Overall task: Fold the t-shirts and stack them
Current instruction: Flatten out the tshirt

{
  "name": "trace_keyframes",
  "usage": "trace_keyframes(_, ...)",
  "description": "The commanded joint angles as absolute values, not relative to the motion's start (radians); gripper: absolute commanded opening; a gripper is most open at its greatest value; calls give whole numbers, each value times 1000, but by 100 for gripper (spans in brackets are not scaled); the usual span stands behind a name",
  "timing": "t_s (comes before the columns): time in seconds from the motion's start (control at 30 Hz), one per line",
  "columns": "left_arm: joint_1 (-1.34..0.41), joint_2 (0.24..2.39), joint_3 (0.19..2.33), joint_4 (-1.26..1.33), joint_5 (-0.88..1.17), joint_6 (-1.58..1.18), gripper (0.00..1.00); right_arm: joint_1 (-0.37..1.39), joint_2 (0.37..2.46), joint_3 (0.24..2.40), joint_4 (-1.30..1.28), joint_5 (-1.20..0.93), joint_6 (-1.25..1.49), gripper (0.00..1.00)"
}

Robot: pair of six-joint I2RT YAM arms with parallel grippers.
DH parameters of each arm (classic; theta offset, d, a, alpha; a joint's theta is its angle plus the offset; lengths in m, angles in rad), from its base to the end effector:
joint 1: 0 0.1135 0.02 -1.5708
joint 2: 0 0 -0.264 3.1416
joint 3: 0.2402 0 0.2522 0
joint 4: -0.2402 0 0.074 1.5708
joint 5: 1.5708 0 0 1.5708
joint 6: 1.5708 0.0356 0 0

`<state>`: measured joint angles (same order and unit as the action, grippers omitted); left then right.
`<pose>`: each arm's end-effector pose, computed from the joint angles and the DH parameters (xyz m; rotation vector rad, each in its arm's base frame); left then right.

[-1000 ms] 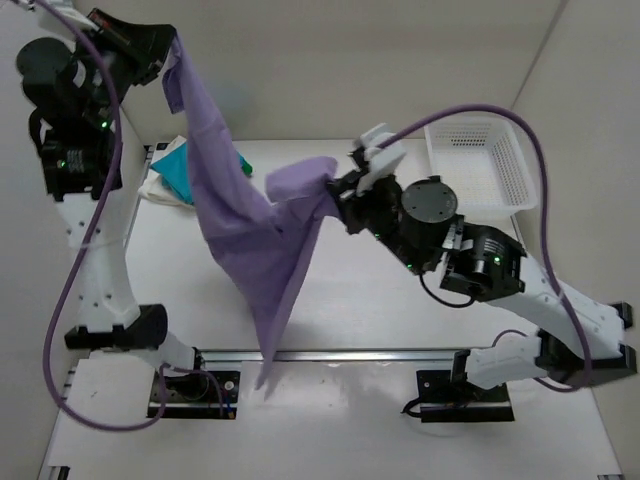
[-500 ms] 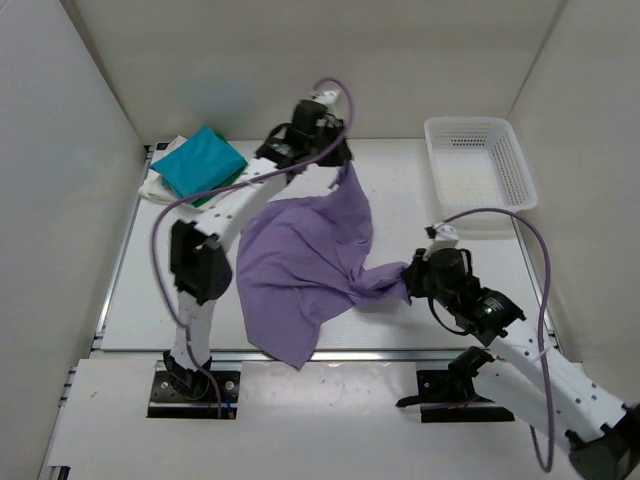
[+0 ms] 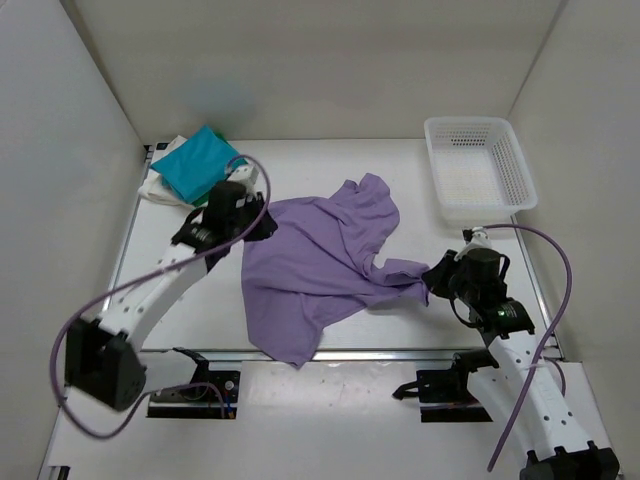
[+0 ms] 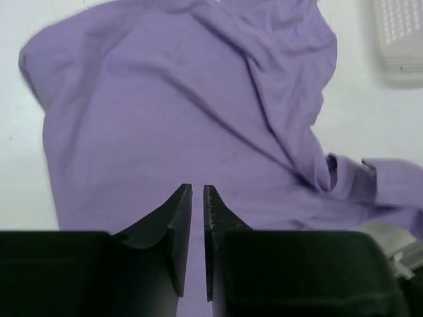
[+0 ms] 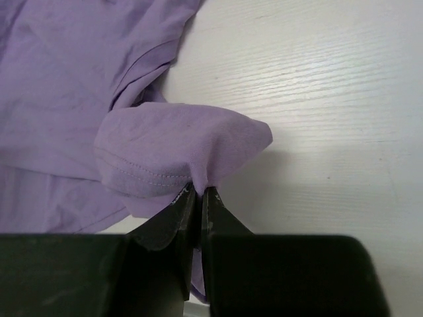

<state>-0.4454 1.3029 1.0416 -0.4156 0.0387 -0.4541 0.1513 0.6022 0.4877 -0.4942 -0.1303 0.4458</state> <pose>0.2590 -0.1252 0.2941 0.0113 2.3006 -0.5195 0.1400 0.0260 0.2322 0.2502 2.2000 0.4777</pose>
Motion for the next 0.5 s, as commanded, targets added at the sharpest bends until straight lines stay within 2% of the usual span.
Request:
trace_keyframes(0.0, -459, 1150, 806, -368, 2, -517, 22, 199, 601, 515, -460, -130, 457, 0)
trace_keyframes(0.1, -363, 1007, 646, -397, -34, -575, 23, 231, 586, 509, -451, -123, 465, 0)
trace_keyframes(0.23, -232, 885, 500, -380, 9, -609, 64, 235, 571, 497, -457, -127, 479, 0)
trace_keyframes(0.3, -244, 906, 465, -361, 6, -612, 76, 230, 560, 502, -446, -136, 479, 0)
trace_keyframes(0.4, -291, 1026, 453, -307, 2, -615, 76, 230, 551, 492, -451, -146, 477, 0)
trace_keyframes(0.47, -301, 1110, 445, -234, -5, -620, 73, 225, 537, 485, -463, -152, 482, 0)
